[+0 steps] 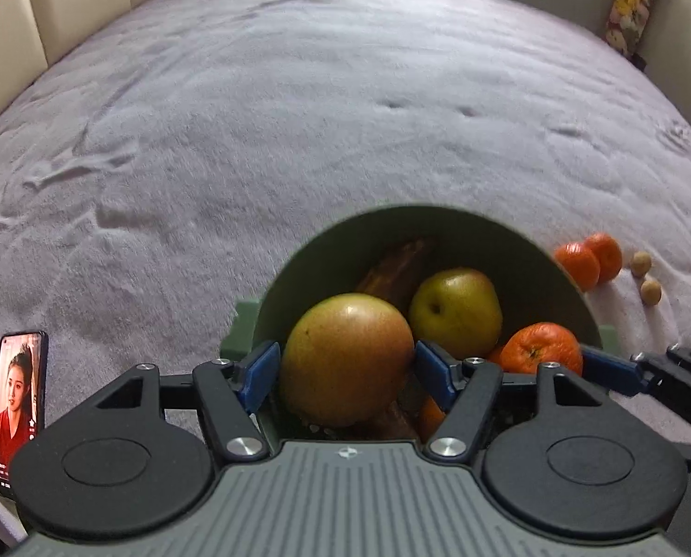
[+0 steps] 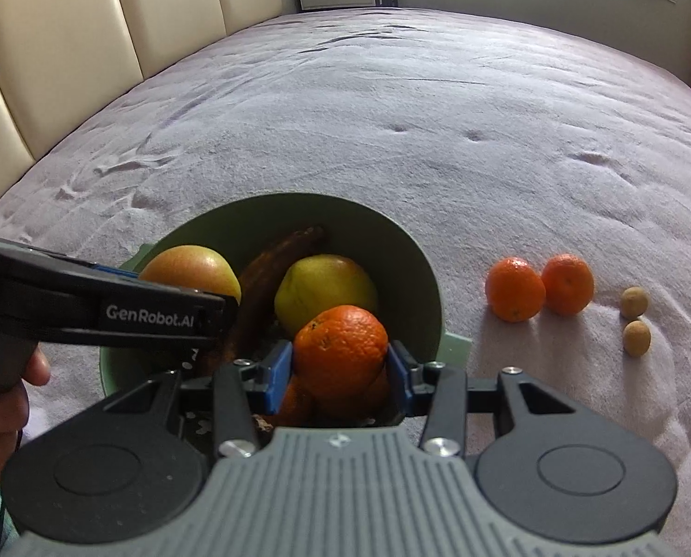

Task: Organize fruits
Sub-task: 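Open the left tool to drop the pear while the right tool releases the mandarin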

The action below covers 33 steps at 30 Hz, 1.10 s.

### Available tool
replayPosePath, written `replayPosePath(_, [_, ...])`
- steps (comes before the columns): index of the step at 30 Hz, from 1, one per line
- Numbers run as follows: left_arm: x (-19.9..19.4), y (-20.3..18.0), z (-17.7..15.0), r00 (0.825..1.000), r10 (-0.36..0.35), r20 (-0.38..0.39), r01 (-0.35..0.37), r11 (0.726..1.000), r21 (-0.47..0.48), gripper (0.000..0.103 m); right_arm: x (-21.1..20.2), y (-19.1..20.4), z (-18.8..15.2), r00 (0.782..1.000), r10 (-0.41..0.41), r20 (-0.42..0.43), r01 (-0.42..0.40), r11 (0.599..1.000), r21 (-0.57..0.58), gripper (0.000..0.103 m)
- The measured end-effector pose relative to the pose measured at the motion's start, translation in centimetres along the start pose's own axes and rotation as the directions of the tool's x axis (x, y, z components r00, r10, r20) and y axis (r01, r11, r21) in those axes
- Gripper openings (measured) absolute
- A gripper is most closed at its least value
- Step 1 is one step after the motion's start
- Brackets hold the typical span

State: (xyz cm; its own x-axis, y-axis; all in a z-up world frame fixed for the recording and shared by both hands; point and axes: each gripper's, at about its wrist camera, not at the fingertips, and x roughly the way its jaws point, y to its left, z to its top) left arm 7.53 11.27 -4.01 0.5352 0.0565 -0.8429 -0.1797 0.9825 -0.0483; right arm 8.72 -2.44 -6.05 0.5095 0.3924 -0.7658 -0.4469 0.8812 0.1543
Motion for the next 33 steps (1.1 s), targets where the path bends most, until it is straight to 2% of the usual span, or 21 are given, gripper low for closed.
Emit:
replayPosePath(6, [-2.2,1.1,0.9,0.995,-0.036,0.098,0.044,0.996,-0.076,0.078,0.0,1.2,0.2,0.999,0.048,0.027,-0.047,0.998,-0.036,0.042])
replayPosePath(11, [-2.3,2.2,1.1,0.993,-0.063,0.099,0.076,0.988,-0.135,0.075,0.6,1.6,0.1,0.998,0.062,0.012,-0.061,0.998,-0.030,0.042])
replayPosePath(18, [-2.0,1.7,0.8,0.995,-0.065,0.079,0.074,0.991,-0.108,0.075,1.2,2.5,0.1,0.995,0.096,0.007,-0.095,0.995,-0.040,0.042])
replayPosePath(33, [-2.4,1.4,0.6,0.996,-0.042,0.077,0.048,0.996,-0.074,0.075,1.7,3.6,0.1,0.996,0.094,0.002,-0.094,0.994,-0.053,0.044])
